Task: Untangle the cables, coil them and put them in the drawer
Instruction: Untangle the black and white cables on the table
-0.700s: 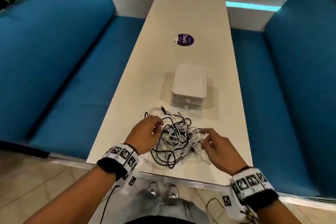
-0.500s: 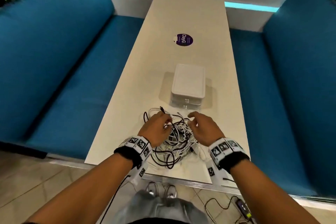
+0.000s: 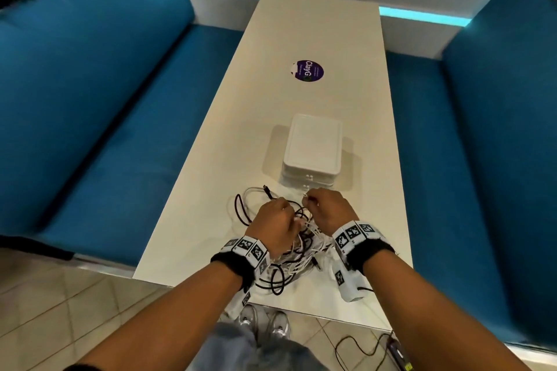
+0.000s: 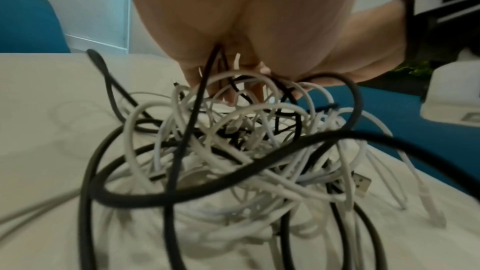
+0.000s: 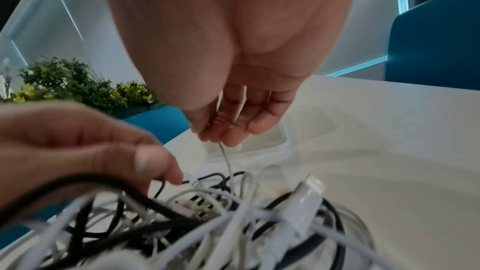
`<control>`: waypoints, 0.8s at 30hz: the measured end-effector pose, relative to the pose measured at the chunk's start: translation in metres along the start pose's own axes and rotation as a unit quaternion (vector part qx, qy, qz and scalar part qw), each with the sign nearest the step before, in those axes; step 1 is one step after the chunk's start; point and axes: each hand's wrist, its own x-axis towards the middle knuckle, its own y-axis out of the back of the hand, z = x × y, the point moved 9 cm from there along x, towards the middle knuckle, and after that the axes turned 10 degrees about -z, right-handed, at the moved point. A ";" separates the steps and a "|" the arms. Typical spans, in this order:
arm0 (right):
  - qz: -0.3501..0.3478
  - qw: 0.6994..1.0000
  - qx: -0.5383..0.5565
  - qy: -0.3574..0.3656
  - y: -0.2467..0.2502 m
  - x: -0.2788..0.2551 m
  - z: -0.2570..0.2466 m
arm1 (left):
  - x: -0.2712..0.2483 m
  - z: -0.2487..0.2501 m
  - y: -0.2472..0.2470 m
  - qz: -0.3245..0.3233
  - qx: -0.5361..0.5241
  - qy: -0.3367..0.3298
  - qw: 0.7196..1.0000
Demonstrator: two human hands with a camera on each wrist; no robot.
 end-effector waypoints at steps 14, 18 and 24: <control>0.038 0.989 0.021 0.138 0.015 -0.024 -0.030 | 0.011 0.005 -0.014 -0.044 -0.035 0.042 0.998; 0.078 0.986 0.004 0.150 0.019 -0.038 -0.036 | 0.009 0.010 -0.012 -0.021 -0.014 0.041 0.999; 0.132 0.981 -0.067 0.127 0.032 -0.070 -0.051 | -0.006 0.016 0.002 0.070 0.109 0.008 0.992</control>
